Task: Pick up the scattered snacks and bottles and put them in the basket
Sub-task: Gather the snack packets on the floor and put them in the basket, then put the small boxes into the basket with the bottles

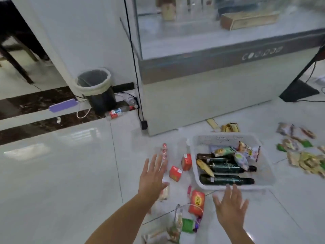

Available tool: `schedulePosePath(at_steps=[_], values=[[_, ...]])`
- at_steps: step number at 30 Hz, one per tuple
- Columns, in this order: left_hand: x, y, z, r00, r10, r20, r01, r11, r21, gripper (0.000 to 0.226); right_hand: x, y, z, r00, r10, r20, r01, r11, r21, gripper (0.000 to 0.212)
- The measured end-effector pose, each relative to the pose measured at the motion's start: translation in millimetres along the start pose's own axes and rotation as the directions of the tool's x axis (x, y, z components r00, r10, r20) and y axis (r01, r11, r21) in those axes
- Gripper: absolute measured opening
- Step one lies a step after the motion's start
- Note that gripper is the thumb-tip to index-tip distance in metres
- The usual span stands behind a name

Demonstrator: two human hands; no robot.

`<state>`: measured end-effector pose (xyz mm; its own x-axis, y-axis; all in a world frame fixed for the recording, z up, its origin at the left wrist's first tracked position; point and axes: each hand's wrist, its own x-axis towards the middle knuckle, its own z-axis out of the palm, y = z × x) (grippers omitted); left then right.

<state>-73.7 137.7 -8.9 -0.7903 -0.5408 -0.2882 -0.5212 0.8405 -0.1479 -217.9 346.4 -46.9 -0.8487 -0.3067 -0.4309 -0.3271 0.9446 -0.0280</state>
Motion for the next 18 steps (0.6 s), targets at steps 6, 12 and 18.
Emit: schedulePosePath(at_steps=[6,12,18], values=[[125,45,135,0.991,0.088,-0.096,-0.085,0.996,0.032,0.092,109,-13,155,0.982,0.171,-0.083,-0.127,0.914,0.385,0.084],[160,81,208,0.979,0.197,0.053,-0.193,0.978,-0.078,0.088,148,-46,214,0.984,0.139,0.11,-0.175,0.853,0.492,0.097],[155,76,209,0.97,0.242,-0.024,-0.243,0.968,-0.068,0.068,142,-50,236,0.962,0.211,0.171,-0.266,0.861,0.433,0.123]])
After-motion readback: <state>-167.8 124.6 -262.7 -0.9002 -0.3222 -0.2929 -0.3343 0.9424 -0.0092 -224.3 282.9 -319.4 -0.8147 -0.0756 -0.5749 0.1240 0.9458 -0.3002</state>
